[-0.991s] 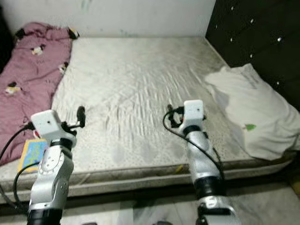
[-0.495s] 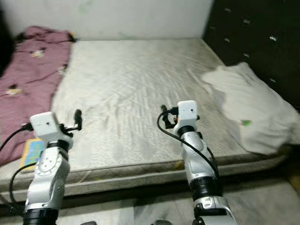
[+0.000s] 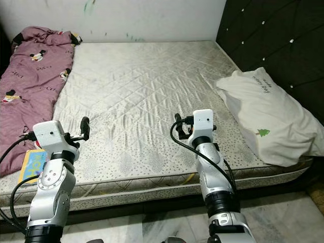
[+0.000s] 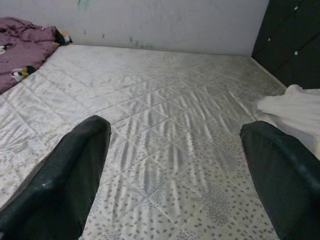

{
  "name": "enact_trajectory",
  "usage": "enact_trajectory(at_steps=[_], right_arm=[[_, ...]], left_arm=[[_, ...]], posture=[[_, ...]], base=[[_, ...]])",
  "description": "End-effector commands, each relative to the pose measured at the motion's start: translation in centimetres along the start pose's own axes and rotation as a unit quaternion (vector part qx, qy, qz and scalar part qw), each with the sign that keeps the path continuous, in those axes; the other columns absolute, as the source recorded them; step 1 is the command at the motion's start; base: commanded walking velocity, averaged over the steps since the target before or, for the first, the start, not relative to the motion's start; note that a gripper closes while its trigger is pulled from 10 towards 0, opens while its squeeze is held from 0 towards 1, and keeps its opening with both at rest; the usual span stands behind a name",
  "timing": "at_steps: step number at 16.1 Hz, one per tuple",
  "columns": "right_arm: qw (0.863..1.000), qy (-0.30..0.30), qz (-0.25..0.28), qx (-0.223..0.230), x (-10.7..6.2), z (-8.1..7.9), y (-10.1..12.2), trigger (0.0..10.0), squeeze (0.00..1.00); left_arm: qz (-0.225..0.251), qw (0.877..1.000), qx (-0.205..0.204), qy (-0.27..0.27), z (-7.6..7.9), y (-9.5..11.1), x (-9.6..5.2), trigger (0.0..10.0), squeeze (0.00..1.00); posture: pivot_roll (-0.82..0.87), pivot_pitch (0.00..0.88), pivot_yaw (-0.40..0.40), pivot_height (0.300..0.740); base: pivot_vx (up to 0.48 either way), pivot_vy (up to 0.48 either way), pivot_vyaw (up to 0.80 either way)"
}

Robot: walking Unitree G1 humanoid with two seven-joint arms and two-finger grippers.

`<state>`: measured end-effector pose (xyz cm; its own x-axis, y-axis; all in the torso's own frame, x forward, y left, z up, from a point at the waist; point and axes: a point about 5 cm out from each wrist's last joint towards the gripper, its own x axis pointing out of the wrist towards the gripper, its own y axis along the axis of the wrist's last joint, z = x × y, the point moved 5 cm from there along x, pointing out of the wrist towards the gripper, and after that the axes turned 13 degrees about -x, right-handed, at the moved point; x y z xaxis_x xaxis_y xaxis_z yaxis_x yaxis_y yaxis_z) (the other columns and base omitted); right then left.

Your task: Clean up the room

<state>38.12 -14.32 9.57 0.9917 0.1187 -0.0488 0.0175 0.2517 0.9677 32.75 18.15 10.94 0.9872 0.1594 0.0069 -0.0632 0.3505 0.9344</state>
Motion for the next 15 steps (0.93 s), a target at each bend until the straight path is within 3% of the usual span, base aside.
enact_trajectory(at_steps=[1, 3, 13, 15], right_arm=[[1.000, 0.000, 0.001, 0.000, 0.16, 0.03, 0.13, 10.0, 0.00], [1.000, 0.000, 0.001, 0.000, 0.19, 0.04, 0.14, 10.0, 0.00], [1.000, 0.002, 0.000, -0.002, 0.33, 0.02, 0.16, 10.0, 0.00], [1.000, 0.003, 0.000, -0.002, 0.33, 0.01, 0.14, 10.0, 0.00]], left_arm=[[0.000, 1.000, -0.003, -0.002, 0.02, -0.03, -0.01, 10.0, 0.00], [-0.001, 1.000, -0.008, -0.002, 0.03, -0.07, 0.00, 10.0, 0.00], [0.003, 1.000, -0.015, 0.004, -0.04, 0.08, 0.06, 10.0, 0.00], [0.004, 1.000, -0.010, 0.007, -0.09, 0.08, 0.02, 10.0, 0.00]], posture=[[0.01, 0.000, -0.024, 0.740], [0.01, 0.000, -0.023, 0.740], [0.01, 0.000, -0.028, 0.740], [0.01, 0.000, -0.028, 0.740]], base=[[0.307, 0.368, -0.80], [0.289, 0.383, -0.68], [0.269, 0.398, 0.00], [0.000, 0.133, 0.00]])
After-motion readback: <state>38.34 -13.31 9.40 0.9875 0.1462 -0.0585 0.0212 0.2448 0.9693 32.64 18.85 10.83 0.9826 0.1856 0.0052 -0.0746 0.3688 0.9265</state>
